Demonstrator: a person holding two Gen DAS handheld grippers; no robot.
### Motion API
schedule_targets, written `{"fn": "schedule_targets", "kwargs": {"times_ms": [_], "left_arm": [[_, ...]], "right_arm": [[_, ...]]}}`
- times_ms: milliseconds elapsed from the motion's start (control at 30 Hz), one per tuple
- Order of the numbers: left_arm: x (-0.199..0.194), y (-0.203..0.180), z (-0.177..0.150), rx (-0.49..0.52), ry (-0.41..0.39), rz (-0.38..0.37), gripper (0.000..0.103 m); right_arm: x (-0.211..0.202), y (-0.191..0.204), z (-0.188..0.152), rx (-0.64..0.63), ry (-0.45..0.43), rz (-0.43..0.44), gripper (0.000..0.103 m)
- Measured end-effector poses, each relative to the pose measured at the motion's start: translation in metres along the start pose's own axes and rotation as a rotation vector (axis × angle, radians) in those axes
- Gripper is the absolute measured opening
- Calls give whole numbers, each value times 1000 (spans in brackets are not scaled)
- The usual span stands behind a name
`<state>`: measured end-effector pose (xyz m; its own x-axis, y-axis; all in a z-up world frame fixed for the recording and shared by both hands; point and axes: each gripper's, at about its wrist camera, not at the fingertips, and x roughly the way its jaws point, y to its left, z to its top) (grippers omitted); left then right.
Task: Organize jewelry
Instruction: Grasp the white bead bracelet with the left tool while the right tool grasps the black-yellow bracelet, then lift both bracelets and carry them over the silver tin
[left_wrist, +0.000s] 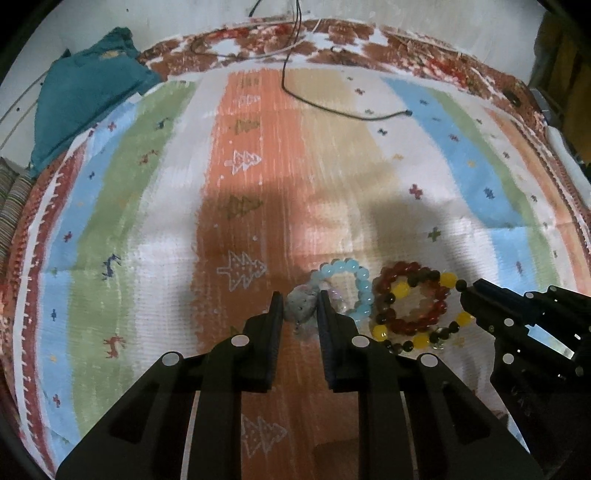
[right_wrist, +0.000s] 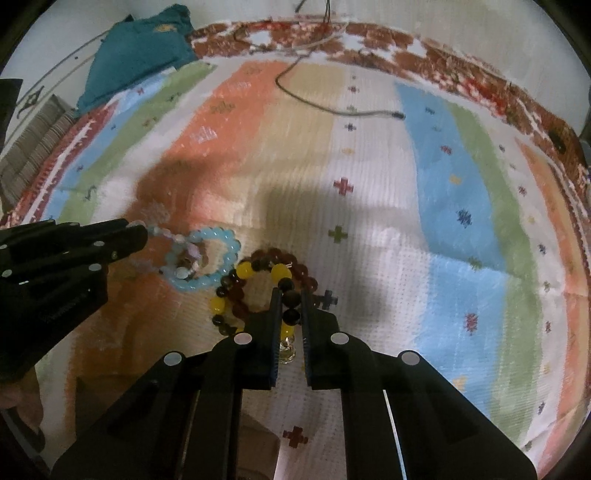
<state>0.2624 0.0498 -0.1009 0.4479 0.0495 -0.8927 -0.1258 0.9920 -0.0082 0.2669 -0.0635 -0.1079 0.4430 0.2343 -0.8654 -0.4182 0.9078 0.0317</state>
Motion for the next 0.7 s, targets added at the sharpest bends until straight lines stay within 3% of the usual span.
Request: {"fn": "schedule_targets", "kwargs": {"times_ms": [700], "left_arm": [[-47, -10, -14, -4, -72, -27, 18]], "right_arm": [[-48, 0, -4, 24, -115, 3, 11]]}}
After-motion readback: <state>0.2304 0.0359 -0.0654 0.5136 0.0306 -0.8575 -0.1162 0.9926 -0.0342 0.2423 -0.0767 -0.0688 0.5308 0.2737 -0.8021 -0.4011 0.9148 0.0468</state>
